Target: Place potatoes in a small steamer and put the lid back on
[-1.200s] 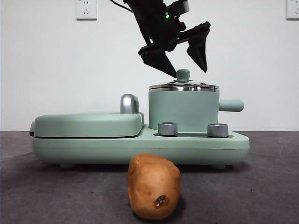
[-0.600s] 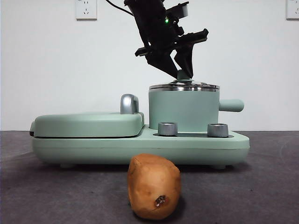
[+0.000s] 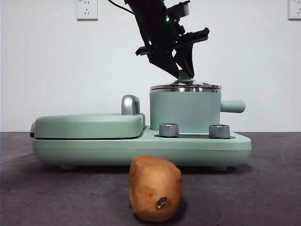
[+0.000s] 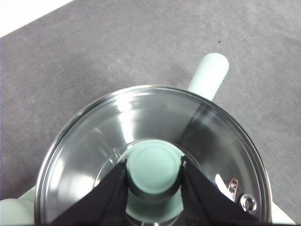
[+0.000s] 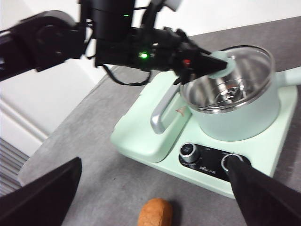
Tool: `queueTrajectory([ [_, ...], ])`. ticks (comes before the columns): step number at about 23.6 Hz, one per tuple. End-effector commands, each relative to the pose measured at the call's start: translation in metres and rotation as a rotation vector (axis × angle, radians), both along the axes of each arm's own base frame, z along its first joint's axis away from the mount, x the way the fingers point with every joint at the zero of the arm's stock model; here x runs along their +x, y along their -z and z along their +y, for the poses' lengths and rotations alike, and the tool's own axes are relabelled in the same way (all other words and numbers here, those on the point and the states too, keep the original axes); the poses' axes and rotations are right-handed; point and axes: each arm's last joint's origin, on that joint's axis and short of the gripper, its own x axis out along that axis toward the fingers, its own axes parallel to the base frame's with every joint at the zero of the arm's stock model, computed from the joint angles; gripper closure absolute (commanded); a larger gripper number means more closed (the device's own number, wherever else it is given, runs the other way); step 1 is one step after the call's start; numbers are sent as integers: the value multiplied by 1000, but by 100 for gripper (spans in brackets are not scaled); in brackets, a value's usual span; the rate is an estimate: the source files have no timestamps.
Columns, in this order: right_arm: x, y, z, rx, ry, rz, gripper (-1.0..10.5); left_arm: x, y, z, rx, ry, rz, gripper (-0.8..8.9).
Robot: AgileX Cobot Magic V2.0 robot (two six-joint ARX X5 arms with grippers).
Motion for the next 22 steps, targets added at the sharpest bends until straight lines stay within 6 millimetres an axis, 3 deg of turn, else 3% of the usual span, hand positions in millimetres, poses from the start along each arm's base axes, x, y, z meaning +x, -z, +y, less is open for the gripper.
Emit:
queueTrajectory([
  [1,0,-5,0,0,6,-17,455,-16,-45,7,-80,26,-92,796],
  [5,-1,-4,3,-8,12,8,455,-37,-78,26,-79,39,-131,796],
  [9,8,-1,16,-47,-44,68,455,-47,-97,50,-55,18,-126,796],
  [16,31,17,62,-178,-87,203,455,-28,-96,84,-28,-80,-94,796],
  [22,46,39,116,-294,-125,311,456,-12,-96,112,-23,-164,-91,796],
])
